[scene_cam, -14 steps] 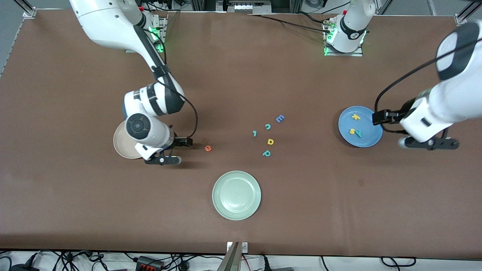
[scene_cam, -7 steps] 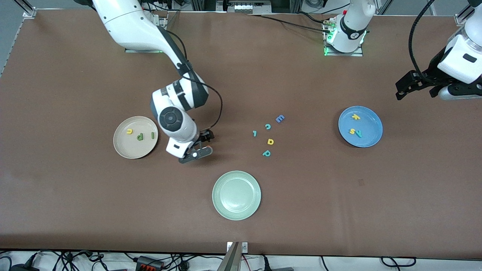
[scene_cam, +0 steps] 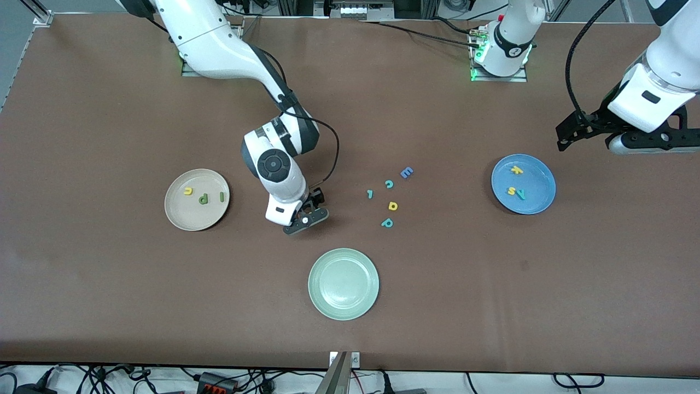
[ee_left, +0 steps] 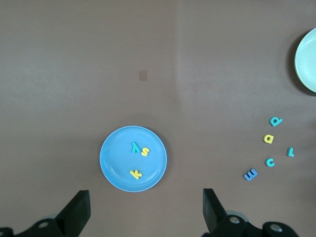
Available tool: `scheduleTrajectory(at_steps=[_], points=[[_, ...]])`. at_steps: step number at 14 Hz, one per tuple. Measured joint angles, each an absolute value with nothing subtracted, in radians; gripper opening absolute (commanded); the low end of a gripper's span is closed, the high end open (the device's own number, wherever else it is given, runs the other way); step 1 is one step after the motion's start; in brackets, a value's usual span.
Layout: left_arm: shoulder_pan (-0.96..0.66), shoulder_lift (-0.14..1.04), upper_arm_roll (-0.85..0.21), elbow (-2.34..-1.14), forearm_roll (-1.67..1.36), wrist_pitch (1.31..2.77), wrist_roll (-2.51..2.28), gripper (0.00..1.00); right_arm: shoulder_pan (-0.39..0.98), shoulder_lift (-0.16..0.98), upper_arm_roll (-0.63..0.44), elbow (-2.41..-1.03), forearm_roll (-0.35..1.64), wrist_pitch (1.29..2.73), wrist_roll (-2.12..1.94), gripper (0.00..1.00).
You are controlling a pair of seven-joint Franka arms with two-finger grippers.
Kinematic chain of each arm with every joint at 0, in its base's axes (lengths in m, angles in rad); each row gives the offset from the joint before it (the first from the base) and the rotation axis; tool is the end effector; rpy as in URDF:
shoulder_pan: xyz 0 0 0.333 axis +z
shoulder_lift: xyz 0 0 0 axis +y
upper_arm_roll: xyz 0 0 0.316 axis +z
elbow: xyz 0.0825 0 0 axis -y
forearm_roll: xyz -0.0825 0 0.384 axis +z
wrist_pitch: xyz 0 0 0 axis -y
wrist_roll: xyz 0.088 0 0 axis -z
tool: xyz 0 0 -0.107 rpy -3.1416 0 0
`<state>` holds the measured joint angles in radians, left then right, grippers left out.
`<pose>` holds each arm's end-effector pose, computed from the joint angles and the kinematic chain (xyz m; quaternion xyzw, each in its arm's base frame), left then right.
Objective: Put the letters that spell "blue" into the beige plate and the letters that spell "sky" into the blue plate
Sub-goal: 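Return the left arm to rest while the right gripper reaches the orange a, then grasp the orange a with the right gripper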
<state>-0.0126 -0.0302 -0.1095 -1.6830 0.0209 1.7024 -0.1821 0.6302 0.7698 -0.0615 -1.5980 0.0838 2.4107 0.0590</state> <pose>0.5516 -0.0666 0.5995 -0.9992 -0.0289 -0.0262 0.0082 0.5858 0.3818 0.1831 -0.9726 -0.2312 -0.0191 0.0140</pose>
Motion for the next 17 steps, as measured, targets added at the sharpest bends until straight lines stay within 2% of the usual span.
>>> scheduleTrajectory(at_steps=[4,11,12,14,17], points=[[0.005,-0.024,-0.101,-1.668,0.021,1.698,-0.181,1.00,0.630,0.774,-0.062,-1.595,0.083,2.417,0.058,0.60],[0.085,0.073,-0.097,-1.618,0.027,1.728,-0.172,1.00,0.630,0.780,-0.063,-1.595,0.072,2.417,0.057,0.53],[0.084,0.075,-0.101,-1.614,0.050,1.728,-0.172,1.00,0.630,0.781,-0.063,-1.595,0.070,2.417,0.057,0.46],[0.079,0.074,-0.107,-1.608,0.071,1.728,-0.172,1.00,0.630,0.781,-0.064,-1.595,0.069,2.417,0.057,0.23],[0.075,0.074,-0.109,-1.606,0.076,1.728,-0.172,1.00,0.629,0.780,-0.066,-1.595,0.067,2.417,0.056,0.07]])
